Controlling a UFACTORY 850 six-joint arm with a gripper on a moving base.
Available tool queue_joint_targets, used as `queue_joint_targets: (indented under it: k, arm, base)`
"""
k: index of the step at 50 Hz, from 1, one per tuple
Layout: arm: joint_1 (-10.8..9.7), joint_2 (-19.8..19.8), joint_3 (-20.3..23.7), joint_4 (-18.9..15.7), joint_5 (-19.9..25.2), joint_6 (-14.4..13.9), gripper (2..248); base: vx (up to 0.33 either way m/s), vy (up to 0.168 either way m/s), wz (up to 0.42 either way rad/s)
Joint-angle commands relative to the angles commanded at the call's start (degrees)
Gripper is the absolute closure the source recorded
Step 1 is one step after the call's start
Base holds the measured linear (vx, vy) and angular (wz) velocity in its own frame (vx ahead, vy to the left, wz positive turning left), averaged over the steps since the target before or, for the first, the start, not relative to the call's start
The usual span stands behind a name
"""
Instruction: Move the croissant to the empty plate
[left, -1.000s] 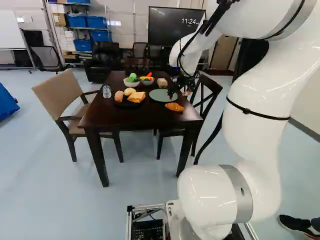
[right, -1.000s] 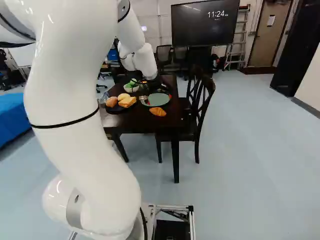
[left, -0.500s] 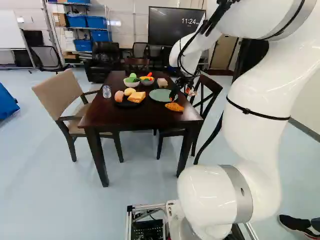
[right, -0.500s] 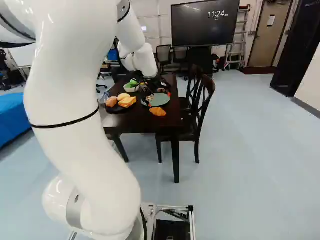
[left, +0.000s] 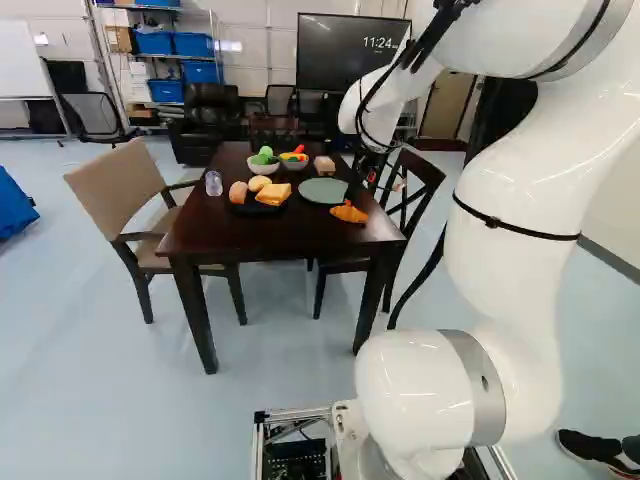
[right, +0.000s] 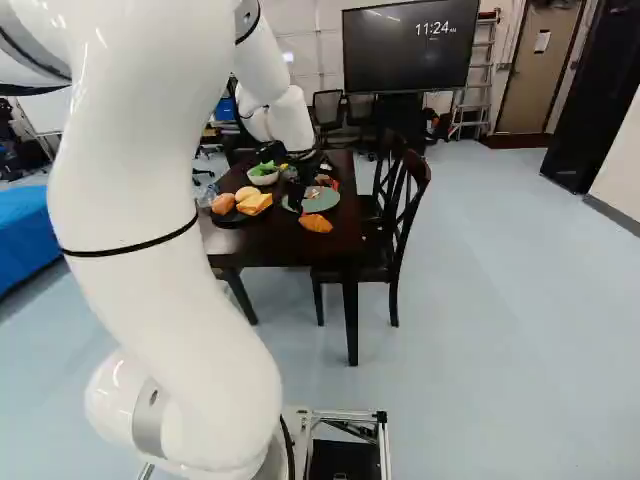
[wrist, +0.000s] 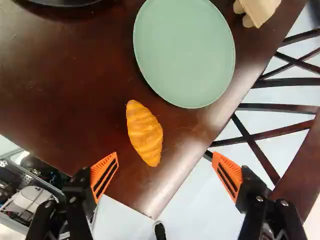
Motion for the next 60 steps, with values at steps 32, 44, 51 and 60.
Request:
queue_joint_targets:
  k: [32, 44, 51, 60]
  arm:
    - [0.0, 0.0, 0.0, 0.0, 0.0, 0.0, 3]
    - [0.0, 0.0, 0.0, 0.3, 0.0, 0.0, 3]
    - [0.0, 0.0, 0.0, 0.8, 0.0, 0.0, 3]
    - [0.0, 0.0, 0.0, 1.8, 0.0, 0.0, 3]
  base:
    - [0.000, 0.000, 0.000]
    - [0.000, 0.000, 0.000]
    - [0.000, 0.000, 0.000]
    - [0.000, 0.000, 0.000]
